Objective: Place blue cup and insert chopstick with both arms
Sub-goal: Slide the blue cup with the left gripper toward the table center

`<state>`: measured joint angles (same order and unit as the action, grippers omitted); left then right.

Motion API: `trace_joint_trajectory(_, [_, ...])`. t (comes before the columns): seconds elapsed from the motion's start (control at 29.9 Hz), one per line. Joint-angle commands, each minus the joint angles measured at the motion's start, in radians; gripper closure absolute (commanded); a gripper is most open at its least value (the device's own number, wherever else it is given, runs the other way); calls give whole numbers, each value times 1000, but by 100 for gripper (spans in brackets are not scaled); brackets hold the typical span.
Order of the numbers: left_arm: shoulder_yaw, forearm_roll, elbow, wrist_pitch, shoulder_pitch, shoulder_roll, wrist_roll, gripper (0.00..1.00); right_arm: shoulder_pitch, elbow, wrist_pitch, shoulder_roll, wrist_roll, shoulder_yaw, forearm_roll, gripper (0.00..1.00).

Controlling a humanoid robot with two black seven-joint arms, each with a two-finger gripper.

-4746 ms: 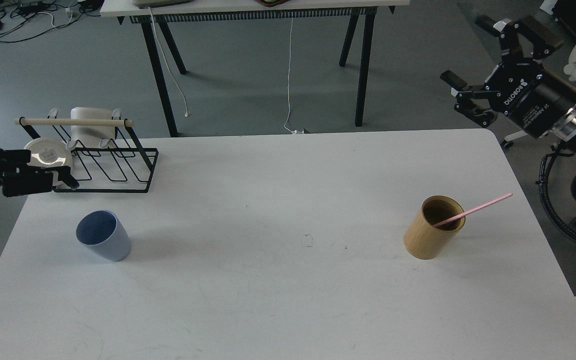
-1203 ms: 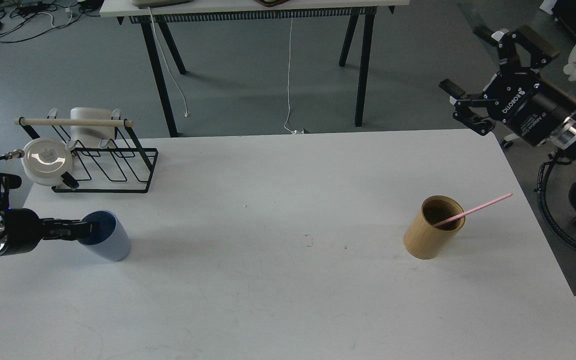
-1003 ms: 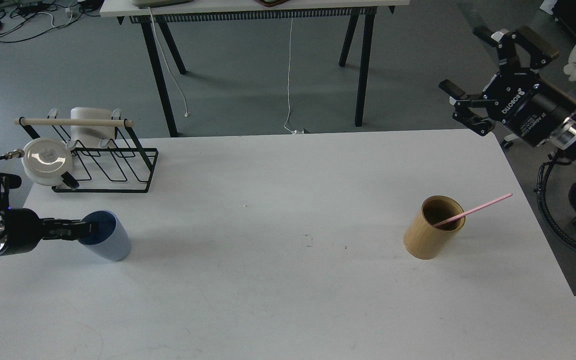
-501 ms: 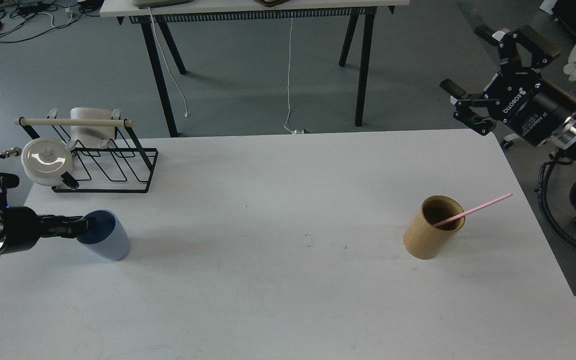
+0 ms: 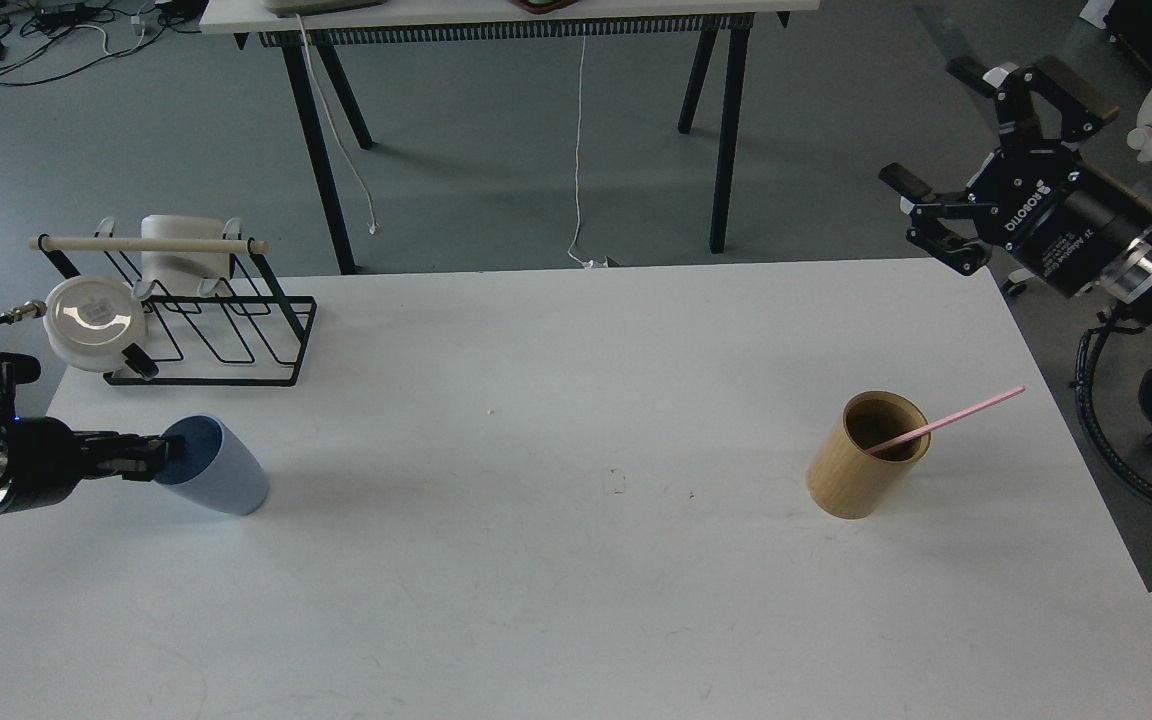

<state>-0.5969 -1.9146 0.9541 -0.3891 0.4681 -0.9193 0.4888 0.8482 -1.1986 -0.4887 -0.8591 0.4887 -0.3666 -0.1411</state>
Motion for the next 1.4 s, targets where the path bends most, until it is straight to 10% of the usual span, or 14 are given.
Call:
trace_joint_trajectory(0.0, [-3, 0, 95, 16, 0, -59, 0, 100, 0, 8, 0, 2, 0, -5, 0, 1])
trace_joint_trajectory(0.5, [-12, -17, 316, -7, 118, -102, 0, 100, -23, 188, 0, 6, 0, -29, 1, 1])
trace_joint_trajectory(1.37, [325, -261, 210, -100, 478, 425, 0, 100, -64, 223, 0, -60, 0, -68, 15, 1])
